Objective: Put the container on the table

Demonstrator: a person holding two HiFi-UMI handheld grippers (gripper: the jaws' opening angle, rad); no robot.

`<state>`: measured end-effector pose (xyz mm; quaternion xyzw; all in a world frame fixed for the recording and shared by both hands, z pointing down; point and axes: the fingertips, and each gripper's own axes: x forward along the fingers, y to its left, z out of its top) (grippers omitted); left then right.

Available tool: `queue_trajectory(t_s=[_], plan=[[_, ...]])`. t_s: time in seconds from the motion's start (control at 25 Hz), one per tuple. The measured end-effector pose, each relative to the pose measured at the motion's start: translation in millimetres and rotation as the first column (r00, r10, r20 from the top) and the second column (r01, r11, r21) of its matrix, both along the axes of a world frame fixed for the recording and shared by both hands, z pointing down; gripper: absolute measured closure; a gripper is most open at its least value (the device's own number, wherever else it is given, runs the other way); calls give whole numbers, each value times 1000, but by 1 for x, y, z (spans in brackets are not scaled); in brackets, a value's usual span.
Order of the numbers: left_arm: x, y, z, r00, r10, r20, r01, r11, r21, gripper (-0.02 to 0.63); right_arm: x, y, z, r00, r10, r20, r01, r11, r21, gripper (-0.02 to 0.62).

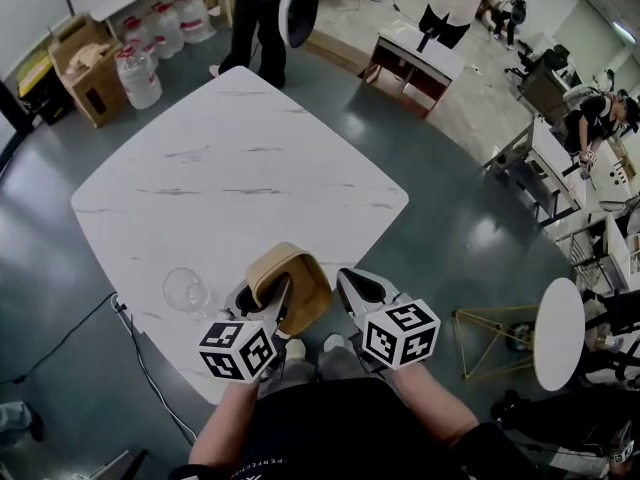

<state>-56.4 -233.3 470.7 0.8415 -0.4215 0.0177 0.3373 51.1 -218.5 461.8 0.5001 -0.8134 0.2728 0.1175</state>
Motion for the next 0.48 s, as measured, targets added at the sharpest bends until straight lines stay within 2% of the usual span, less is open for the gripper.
queue_trajectory(t_s=[0.48], plan=[[-6,-32,10,998,-50,-24,49,998,-28,442,-16,-45,3,997,-69,-18,69,998,-4,595]])
